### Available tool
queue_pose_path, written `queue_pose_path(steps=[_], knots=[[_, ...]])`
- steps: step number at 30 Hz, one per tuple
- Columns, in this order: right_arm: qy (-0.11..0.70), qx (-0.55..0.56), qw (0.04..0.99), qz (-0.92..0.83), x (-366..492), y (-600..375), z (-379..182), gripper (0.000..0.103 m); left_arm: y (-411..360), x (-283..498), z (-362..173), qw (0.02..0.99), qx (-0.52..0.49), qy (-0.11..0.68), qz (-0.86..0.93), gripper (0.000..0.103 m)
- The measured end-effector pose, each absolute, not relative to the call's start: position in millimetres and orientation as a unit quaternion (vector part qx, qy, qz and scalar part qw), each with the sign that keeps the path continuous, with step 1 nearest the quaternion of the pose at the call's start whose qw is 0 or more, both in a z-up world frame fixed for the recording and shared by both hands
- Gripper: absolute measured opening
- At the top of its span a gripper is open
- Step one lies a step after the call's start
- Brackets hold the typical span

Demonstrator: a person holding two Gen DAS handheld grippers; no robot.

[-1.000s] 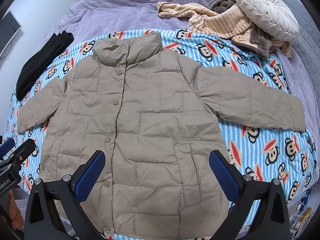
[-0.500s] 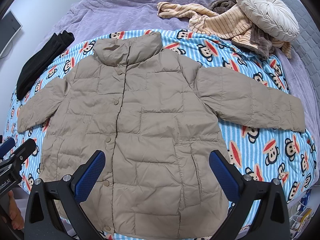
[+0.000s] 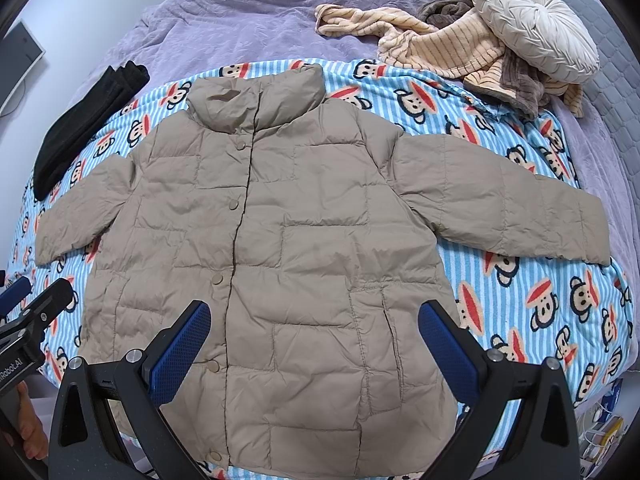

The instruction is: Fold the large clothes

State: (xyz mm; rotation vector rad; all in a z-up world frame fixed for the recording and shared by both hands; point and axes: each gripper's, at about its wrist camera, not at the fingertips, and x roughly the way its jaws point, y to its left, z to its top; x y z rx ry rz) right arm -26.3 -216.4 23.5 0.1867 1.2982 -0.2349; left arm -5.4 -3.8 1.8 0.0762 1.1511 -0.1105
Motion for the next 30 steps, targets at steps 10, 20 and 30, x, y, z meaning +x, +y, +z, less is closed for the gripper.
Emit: queue_pose_path(steps=[10, 20, 30], knots=[[0.602, 0.087, 0.786, -0.109, -27.0, -217.1, 24.0, 0.103, -4.1, -5.0, 2.1, 0.837, 0.037, 0.544, -0.053, 0.103], [0.602, 0.087, 0.786, -0.109, -27.6, -217.9, 24.2, 0.103, -4.9, -4.9, 2.3, 0.836, 0.036, 0.544, -0.052, 0.103], [0.602, 0.087, 0.786, -0.109, -27.5, -218.6, 23.6, 0.103, -5.2, -4.8, 2.3, 0.836, 0.037, 0.544, -0.052, 0.103]])
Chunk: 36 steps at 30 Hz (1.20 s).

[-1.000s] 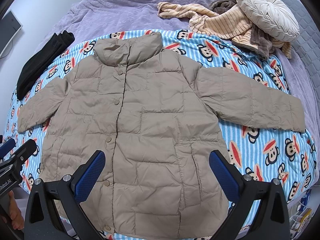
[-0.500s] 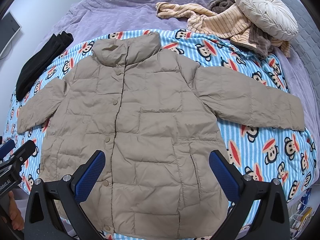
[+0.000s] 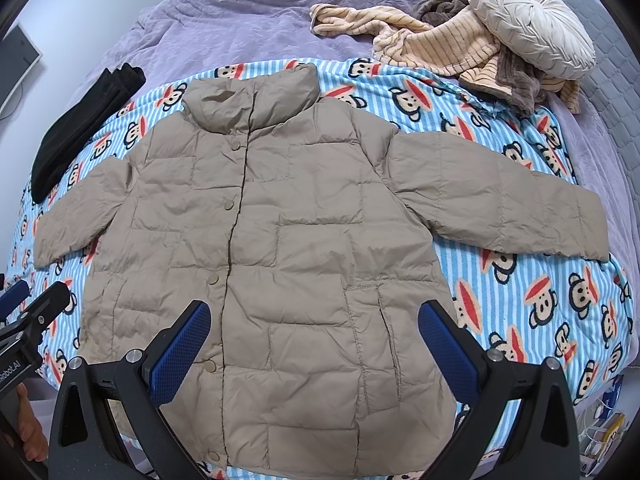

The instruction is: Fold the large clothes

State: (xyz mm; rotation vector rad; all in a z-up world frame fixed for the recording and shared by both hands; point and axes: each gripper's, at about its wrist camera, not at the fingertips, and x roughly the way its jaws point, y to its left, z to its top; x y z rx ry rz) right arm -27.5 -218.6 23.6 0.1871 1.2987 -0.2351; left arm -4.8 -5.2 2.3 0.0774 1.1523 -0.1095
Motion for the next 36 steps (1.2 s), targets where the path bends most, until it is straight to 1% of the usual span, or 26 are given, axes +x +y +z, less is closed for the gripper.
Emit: queue_pose_path(steps=[36], knots=[[0.602, 0.089, 0.786, -0.108, -29.1, -222.8, 21.8, 0.103, -5.9, -4.0, 2.8, 0.836, 0.038, 0.545, -0.051, 0.103]])
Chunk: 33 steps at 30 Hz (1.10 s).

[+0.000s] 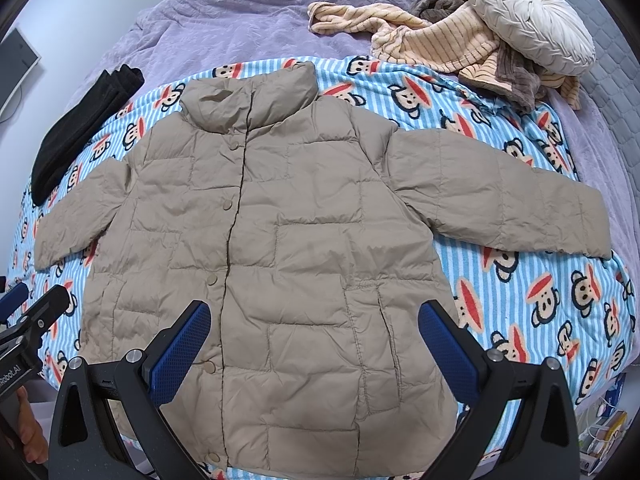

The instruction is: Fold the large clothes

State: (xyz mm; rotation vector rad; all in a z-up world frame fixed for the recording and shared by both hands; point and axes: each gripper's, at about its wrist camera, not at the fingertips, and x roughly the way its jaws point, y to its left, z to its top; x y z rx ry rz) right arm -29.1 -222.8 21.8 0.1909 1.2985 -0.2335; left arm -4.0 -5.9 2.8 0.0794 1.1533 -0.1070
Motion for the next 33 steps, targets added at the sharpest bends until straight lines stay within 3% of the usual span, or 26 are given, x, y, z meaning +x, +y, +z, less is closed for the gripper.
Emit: queue_pose_path(steps=[15, 21, 27, 33], knots=[[0.604, 0.095, 0.784, -0.107, -30.3, -220.7, 23.0, 0.103, 6.9, -9.2, -5.2, 0.831, 0.02, 0.554, -0.052, 0.103], [0.598, 0.149, 0.784, -0.074, -27.6, -212.3, 13.8, 0.103, 30.3, -1.1, -18.2, 0.823, -0.008, 0.564, -0.072, 0.103], [0.582, 0.22, 0.781, -0.055, -19.5, -188.8, -4.0, 0.103, 84.9, 26.0, -46.1, 0.812, -0.059, 0.577, -0.066, 0.103], [0.629, 0.17, 0.757, -0.05, 5.2, -134.7, -40.7, 0.103, 175.5, 62.5, -89.7, 0.812, -0.123, 0.569, -0.036, 0.103]])
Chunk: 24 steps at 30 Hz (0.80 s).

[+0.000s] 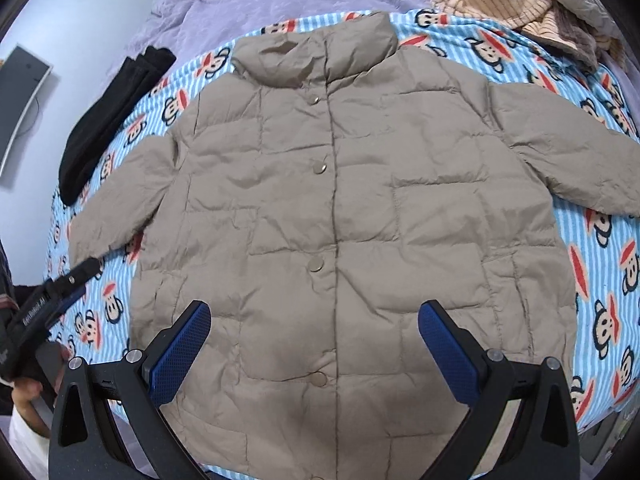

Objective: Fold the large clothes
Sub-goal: 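Grasp the sleeve nearest the left tool and fold it across the jacket body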

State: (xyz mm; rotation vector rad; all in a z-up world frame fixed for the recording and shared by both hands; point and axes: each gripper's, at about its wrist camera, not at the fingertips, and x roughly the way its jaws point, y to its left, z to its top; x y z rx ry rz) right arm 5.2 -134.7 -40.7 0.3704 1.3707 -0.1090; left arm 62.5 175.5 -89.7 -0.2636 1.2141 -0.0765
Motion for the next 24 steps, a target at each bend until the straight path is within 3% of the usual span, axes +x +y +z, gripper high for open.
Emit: queue_pose_path(steps=[10, 17, 19, 21, 22, 23, 24], knots=[[0.638, 0.178, 0.749, -0.002, 41.3, -50.7, -104.1, 0.103, 345.3, 120.0, -192.8, 0.776, -0.327, 0.538, 0.041, 0.103], [0.612, 0.173, 0.772, 0.018, 79.9, -16.1, -113.0, 0.103, 370.1, 174.3, -201.8, 0.8, -0.331, 0.496, 0.061, 0.101], [0.606, 0.174, 0.776, 0.023, 92.8, -12.4, -113.5, 0.103, 368.6, 186.5, -201.5, 0.806, -0.314, 0.496, 0.08, 0.075], [0.6, 0.175, 0.78, 0.03, 106.2, -10.1, -112.0, 0.103, 370.5, 197.4, -200.9, 0.807, -0.3, 0.501, 0.086, 0.034], [0.595, 0.174, 0.784, 0.035, 113.3, -8.3, -110.4, 0.103, 372.6, 200.2, -198.9, 0.809, -0.305, 0.496, 0.077, 0.02], [0.589, 0.171, 0.789, 0.037, 120.2, -6.3, -108.4, 0.103, 373.8, 201.8, -195.8, 0.81, -0.312, 0.493, 0.062, 0.008], [0.584, 0.167, 0.794, 0.036, 126.7, -4.7, -106.6, 0.103, 373.8, 203.6, -188.8, 0.815, -0.304, 0.489, 0.064, 0.008]])
